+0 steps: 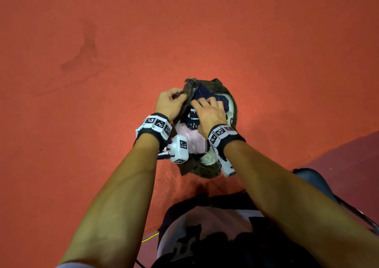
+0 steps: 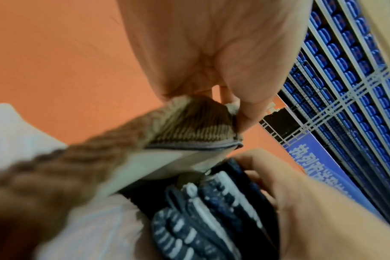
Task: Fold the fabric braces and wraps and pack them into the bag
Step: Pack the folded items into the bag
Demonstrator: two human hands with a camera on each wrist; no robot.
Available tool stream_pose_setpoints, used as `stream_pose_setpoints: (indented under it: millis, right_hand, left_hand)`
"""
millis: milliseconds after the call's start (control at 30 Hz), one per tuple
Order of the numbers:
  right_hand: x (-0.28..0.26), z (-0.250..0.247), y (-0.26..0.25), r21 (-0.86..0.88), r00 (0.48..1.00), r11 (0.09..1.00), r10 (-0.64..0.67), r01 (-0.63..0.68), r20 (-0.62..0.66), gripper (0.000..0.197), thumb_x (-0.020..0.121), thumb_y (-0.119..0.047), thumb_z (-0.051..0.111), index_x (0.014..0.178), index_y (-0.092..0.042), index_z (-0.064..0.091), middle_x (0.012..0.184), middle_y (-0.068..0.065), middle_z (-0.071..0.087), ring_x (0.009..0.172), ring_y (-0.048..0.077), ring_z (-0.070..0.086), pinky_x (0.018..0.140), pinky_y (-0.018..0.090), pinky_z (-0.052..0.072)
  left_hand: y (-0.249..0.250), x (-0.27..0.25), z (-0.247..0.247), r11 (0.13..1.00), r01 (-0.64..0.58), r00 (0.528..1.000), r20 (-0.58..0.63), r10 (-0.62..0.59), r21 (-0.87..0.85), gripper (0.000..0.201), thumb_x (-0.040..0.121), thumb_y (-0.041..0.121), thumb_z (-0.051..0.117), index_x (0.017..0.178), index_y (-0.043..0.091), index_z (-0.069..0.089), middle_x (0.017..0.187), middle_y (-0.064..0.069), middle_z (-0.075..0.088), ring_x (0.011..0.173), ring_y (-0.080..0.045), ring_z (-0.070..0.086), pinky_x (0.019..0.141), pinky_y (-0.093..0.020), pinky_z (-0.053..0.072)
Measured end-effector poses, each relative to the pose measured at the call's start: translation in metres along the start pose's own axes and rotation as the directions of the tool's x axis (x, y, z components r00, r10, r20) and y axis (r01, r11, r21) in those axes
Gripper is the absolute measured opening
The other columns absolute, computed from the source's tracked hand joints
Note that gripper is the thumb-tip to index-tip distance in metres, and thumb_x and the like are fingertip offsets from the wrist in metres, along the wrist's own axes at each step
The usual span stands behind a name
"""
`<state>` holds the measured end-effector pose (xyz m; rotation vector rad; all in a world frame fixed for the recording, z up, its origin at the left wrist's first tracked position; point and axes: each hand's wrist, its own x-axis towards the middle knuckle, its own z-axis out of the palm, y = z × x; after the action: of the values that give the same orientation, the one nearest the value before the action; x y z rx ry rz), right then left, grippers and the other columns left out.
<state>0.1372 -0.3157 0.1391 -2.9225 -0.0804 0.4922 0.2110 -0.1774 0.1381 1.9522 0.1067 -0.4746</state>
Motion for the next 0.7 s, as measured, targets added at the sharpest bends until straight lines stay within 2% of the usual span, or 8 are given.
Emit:
stream_pose_setpoints:
  millis: [167, 300, 400, 467, 567, 633, 700]
  right_hand:
    - [0.009, -0.007, 0.0, 0.024, 0.992, 0.997, -0.076, 0.074, 0.103, 0.075, 0.076, -0.022, 0.073, 0.143, -0.022, 0.038, 0.13, -0.001, 0.053, 0.118, 0.027, 0.042, 0.097, 0.04, 0.031]
    - [0.009, -0.007, 0.0, 0.041, 0.984, 0.992, -0.121, 0.116, 0.13, 0.066, 0.075, -0.019, 0.073, 0.134, -0.021, 0.044, 0.121, -0.001, 0.055, 0.112, 0.025, 0.043, 0.091, 0.038, 0.031]
    - [0.008, -0.005, 0.0, 0.067, 0.976, 0.988, -0.147, 0.138, 0.161, 0.067, 0.074, -0.017, 0.073, 0.134, -0.021, 0.045, 0.121, -0.002, 0.054, 0.112, 0.024, 0.043, 0.091, 0.038, 0.032]
    - [0.009, -0.006, 0.001, 0.074, 0.971, 0.985, -0.165, 0.154, 0.174, 0.068, 0.074, -0.022, 0.075, 0.135, -0.021, 0.045, 0.123, -0.002, 0.053, 0.112, 0.025, 0.043, 0.094, 0.04, 0.034]
    - [0.011, -0.008, 0.0, 0.079, 0.968, 0.983, -0.179, 0.168, 0.175, 0.072, 0.075, -0.033, 0.078, 0.137, -0.02, 0.043, 0.121, -0.001, 0.054, 0.113, 0.025, 0.044, 0.096, 0.041, 0.034]
    - [0.012, -0.01, 0.0, 0.087, 0.966, 0.982, -0.183, 0.169, 0.182, 0.074, 0.076, -0.037, 0.077, 0.14, -0.02, 0.043, 0.122, -0.002, 0.055, 0.115, 0.025, 0.044, 0.097, 0.041, 0.034]
    - [0.014, -0.01, 0.001, 0.099, 0.962, 0.98, -0.19, 0.174, 0.197, 0.072, 0.076, -0.032, 0.076, 0.14, -0.02, 0.045, 0.124, -0.002, 0.056, 0.117, 0.024, 0.045, 0.098, 0.041, 0.034]
  left_hand:
    - [0.004, 0.003, 0.001, 0.999, 0.028, 1.0, 0.008, -0.027, -0.024, 0.023, 0.09, 0.008, 0.057, 0.086, 0.023, 0.074, 0.068, 0.005, 0.069, 0.058, -0.01, 0.062, 0.06, -0.023, 0.052]
    - [-0.002, 0.009, 0.003, 0.994, 0.11, 0.994, 0.012, -0.11, 0.025, 0.01, 0.089, 0.018, 0.063, 0.085, 0.024, 0.07, 0.069, 0.003, 0.067, 0.061, -0.015, 0.061, 0.065, -0.028, 0.051]
    - [-0.004, 0.011, 0.002, 0.985, 0.151, 0.987, 0.05, -0.155, 0.079, 0.002, 0.087, 0.022, 0.07, 0.085, 0.021, 0.07, 0.076, 0.001, 0.071, 0.067, -0.015, 0.065, 0.069, -0.028, 0.055]
    - [-0.006, 0.013, 0.0, 0.975, 0.186, 0.978, 0.071, -0.196, 0.123, 0.007, 0.086, 0.025, 0.074, 0.083, 0.02, 0.072, 0.078, 0.0, 0.073, 0.067, -0.014, 0.067, 0.07, -0.027, 0.057]
    - [-0.007, 0.016, 0.0, 0.967, 0.195, 0.978, 0.043, -0.204, 0.161, 0.011, 0.088, 0.022, 0.067, 0.089, 0.019, 0.077, 0.079, -0.003, 0.075, 0.068, -0.018, 0.066, 0.073, -0.031, 0.057]
    - [-0.007, 0.016, 0.001, 0.971, 0.179, 0.983, -0.003, -0.181, 0.157, 0.015, 0.088, 0.018, 0.061, 0.087, 0.022, 0.076, 0.07, 0.002, 0.07, 0.062, -0.016, 0.062, 0.064, -0.024, 0.05]
    - [-0.005, 0.016, 0.0, 0.978, 0.16, 0.987, -0.022, -0.158, 0.135, 0.022, 0.087, 0.015, 0.059, 0.073, 0.025, 0.072, 0.059, 0.008, 0.063, 0.055, -0.013, 0.056, 0.059, -0.021, 0.044]
